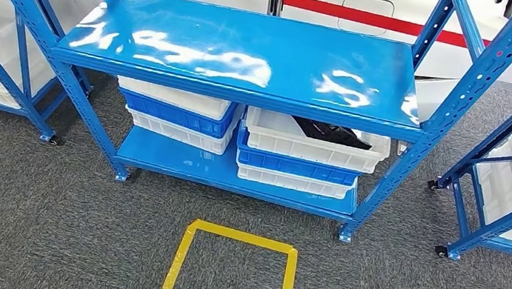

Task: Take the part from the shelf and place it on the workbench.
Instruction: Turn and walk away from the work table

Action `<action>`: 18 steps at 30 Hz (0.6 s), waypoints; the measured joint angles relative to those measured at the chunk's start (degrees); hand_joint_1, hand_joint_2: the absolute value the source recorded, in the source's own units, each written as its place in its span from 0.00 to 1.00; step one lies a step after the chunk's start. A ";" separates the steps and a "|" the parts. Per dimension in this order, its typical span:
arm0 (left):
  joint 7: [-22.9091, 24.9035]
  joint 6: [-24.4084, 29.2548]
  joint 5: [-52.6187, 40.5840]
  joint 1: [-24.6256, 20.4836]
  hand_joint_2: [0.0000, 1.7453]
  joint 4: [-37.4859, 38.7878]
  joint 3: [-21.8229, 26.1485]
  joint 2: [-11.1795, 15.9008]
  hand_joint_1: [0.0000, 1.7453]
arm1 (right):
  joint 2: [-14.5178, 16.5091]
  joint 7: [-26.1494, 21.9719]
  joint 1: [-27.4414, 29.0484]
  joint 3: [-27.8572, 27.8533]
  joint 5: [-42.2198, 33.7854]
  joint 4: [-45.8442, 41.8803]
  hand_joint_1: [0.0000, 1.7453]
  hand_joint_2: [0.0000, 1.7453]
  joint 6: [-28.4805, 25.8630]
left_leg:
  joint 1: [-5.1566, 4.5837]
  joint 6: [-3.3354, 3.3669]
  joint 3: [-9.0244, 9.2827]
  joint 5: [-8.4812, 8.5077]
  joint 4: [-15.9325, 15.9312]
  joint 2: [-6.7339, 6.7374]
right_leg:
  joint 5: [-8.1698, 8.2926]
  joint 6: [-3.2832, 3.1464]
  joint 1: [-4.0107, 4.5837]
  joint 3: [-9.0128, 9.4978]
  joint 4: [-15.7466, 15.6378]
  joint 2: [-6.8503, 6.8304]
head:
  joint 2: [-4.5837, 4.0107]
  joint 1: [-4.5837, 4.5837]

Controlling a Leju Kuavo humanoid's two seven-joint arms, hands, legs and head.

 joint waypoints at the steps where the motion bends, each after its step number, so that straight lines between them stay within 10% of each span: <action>1: 0.00 0.00 0.00 0.00 0.00 0.00 0.00 0.00 0.00 | 0.00 0.00 0.00 0.04 0.01 0.00 0.00 0.00 0.00 | -0.03 -0.06 0.00 -0.01 0.00 0.00 | 0.00 0.00 -0.01 0.00 0.00 0.00 | 0.00 0.01; 10: 0.00 0.00 0.00 0.00 0.00 0.00 0.00 0.02 0.00 | 0.00 0.33 0.01 0.20 0.43 0.00 0.00 0.00 0.09 | -0.34 -0.07 0.00 -0.01 0.03 0.00 | 0.02 0.03 -0.22 0.01 -0.01 0.00 | 0.01 0.02; 12: 0.01 0.02 -0.01 0.00 0.50 0.00 0.00 0.02 0.00 | 0.00 0.33 0.01 0.35 0.67 0.00 0.00 0.00 0.15 | -0.34 -0.06 0.00 -0.02 0.04 0.00 | 0.02 0.03 -0.25 0.01 -0.01 0.00 | -0.01 0.02; 14: 0.03 0.04 -0.01 0.00 1.00 0.00 0.00 0.02 0.00 | 0.00 0.33 0.01 0.48 0.82 0.00 0.00 0.50 0.22 | -0.35 -0.06 0.00 -0.02 0.04 0.00 | 0.02 0.03 -0.28 0.00 -0.01 0.00 | -0.01 0.01; 16: 0.09 0.10 -0.04 0.00 1.00 0.00 0.00 0.02 0.00 | 0.00 0.33 0.01 0.55 1.01 0.00 0.00 1.00 0.31 | -0.34 -0.05 0.00 -0.03 0.04 0.00 | 0.02 0.03 -0.29 0.00 -0.01 0.00 | 0.00 0.01; 18: 0.77 0.95 -0.56 0.00 1.00 0.00 -0.01 0.02 0.00 | 0.00 0.38 0.01 0.64 1.19 0.00 0.00 0.50 0.41 | -0.34 -0.05 0.00 -0.03 0.04 0.00 | 0.02 0.03 -0.29 0.00 -0.01 0.00 | 0.00 0.01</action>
